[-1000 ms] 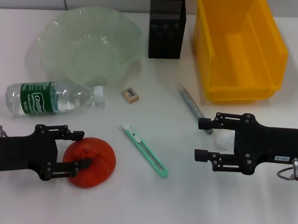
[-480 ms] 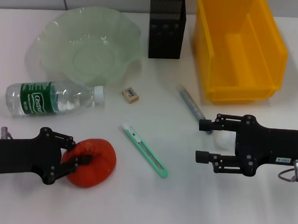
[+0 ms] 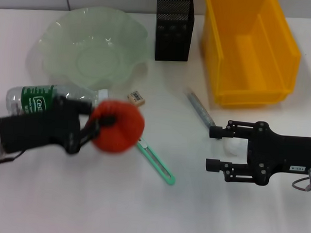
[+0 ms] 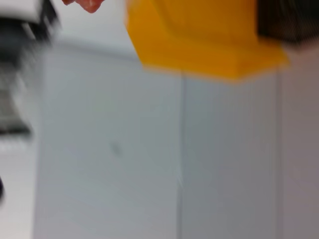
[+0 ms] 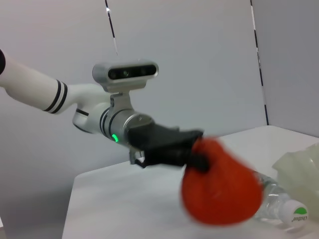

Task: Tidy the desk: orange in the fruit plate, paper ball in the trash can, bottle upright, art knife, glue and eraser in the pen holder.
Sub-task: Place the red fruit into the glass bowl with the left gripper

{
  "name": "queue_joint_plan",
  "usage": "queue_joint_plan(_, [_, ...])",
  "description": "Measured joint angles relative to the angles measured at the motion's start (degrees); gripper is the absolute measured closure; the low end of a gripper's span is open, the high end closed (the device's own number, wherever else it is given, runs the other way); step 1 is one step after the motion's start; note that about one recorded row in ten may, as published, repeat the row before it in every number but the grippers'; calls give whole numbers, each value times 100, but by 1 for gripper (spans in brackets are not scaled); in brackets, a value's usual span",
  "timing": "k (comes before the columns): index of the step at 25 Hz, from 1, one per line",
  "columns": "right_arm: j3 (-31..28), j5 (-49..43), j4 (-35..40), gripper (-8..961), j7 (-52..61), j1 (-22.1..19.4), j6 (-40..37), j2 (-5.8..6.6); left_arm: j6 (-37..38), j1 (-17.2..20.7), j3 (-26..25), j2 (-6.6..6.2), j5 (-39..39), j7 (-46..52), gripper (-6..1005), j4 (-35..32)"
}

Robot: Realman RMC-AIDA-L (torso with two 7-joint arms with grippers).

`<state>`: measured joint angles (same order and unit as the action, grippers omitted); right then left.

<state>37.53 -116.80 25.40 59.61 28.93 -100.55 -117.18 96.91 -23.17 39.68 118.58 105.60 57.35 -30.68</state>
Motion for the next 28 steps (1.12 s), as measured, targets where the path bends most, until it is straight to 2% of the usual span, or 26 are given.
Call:
queue_joint_plan(2, [0,-1,-6,239,-11,-7,0,1,-32,-103,-3,4,-555,-191,861,373])
queue_joint_plan(3, [0,-1,-7,239,-24,-29,6,0,-130,-221,-7,-1,-1103,-376,871,674])
queue_joint_plan(5, [0,-1,-9,239,-38,-38,24,-7,-233,-268,-7,1,-1329,-439,890,773])
queue_joint_plan(6, [0,-2,-9,239,-102,-50,59,-21,-634,-450,-8,11,-1934,-566,899,1047])
queue_joint_plan(7, [0,-2,-9,239,-102,-50,59,-21,-634,-450,-8,11,-1934,-566,906,1047])
queue_joint_plan(8, [0,-2,-9,239,-158,-53,61,-28,-1129,-631,-10,23,-2336,-598,912,1224])
queue_joint_plan(9, [0,-2,-9,239,-158,-53,61,-28,-1129,-631,-10,23,-2336,-598,919,1224])
queue_joint_plan(11, [0,-1,-6,239,-202,-55,54,-33,-1843,-835,-13,46,-2855,-657,932,1406])
queue_joint_plan(15, [0,4,-18,240,-346,-9,59,-69,-2787,-1168,-13,56,-3498,-1088,943,1721])
queue_joint_plan(16, [0,4,-18,240,-346,-9,59,-69,-2787,-1168,-13,56,-3498,-1088,944,1721])
queue_joint_plan(18, [-1,3,-14,239,-353,15,72,-90,-3242,-1351,-11,60,-3725,-1386,947,1870])
queue_joint_plan(28, [0,0,-21,240,-354,-1,80,-94,-3621,-1480,16,61,-3807,-1573,823,1951])
